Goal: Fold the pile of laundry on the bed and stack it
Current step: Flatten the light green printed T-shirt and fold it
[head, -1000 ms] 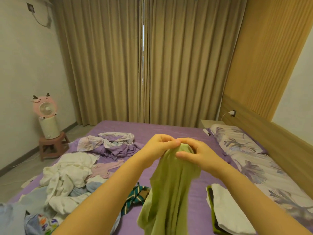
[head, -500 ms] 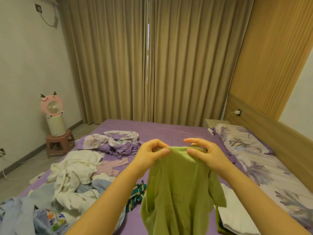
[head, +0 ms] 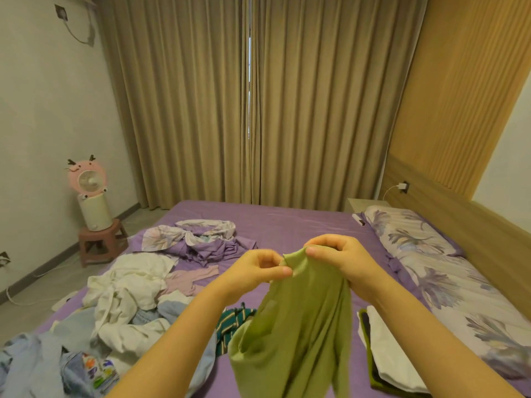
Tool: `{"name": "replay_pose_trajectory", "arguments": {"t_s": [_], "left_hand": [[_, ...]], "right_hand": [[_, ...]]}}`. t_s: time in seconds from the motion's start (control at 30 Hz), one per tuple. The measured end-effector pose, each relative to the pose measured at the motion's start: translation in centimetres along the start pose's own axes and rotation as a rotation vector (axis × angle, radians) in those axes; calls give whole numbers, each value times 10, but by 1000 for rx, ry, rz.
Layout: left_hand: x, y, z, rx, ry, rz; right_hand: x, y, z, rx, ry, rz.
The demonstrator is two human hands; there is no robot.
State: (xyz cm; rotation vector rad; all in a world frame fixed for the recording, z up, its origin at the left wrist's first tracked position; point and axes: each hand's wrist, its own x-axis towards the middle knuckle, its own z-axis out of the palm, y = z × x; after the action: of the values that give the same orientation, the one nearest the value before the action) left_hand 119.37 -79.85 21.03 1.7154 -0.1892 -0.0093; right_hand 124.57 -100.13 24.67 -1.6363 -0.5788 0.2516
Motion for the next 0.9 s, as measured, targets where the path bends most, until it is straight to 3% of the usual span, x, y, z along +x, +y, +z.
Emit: {"name": "replay_pose_trajectory", "arguments": {"t_s": [0.2,0.43,0.53,0.63,0.73,0.9], "left_hand": [[2,12,2,-76,13,39],[-8,-16,7,-29,-49,-89],[-16,-37,6,23,30,-132],[-9,-27,7,20,121,-82],[5,5,12,63,91,31],[18,35,2,90,64,30]], "right_hand": [[-4,2,9,-237,-165,61],[0,-10,2,-38,112,-61],[-3,-4,-6,-49,204,-48],[-7,8,-1,-198,95,-34],[-7,11,12,-299,-75,-7],[-4,1,6,-281,-19,-64]]}}
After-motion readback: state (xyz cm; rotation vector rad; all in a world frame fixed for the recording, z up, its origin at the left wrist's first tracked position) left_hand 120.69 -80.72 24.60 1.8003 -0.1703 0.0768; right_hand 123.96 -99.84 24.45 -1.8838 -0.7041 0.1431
